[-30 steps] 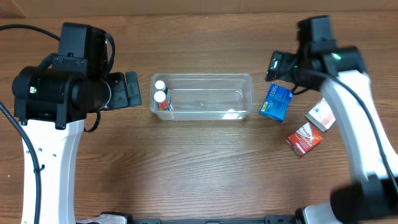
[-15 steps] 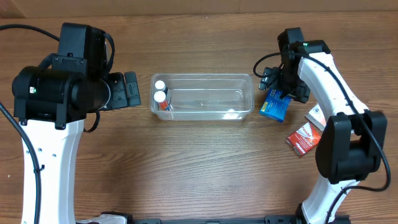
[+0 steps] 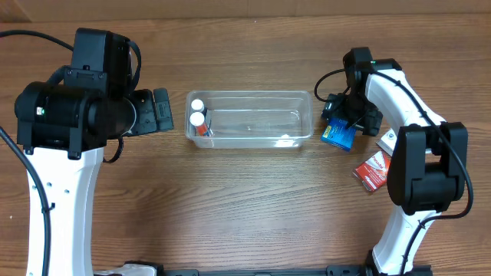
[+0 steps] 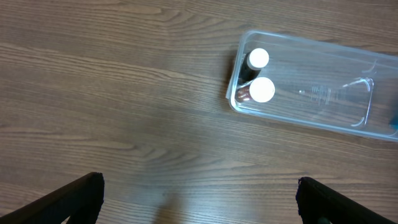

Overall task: Pack container
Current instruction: 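Grasp the blue medicine box with the right gripper, then lower the blue box into the container's right end and release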

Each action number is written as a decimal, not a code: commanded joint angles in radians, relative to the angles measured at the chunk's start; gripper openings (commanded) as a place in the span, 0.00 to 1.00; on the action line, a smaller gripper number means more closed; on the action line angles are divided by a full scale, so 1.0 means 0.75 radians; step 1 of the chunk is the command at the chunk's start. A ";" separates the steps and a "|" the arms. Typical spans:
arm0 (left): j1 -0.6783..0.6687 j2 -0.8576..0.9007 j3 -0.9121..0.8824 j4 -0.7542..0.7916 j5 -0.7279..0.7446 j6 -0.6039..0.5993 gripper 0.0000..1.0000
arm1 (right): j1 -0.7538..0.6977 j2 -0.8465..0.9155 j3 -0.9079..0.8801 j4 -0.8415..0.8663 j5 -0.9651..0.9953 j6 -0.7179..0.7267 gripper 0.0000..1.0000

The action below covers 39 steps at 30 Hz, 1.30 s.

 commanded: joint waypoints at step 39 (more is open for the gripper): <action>0.006 0.000 0.014 -0.006 -0.007 -0.027 1.00 | 0.464 -0.422 0.238 -0.163 -0.002 -0.197 0.74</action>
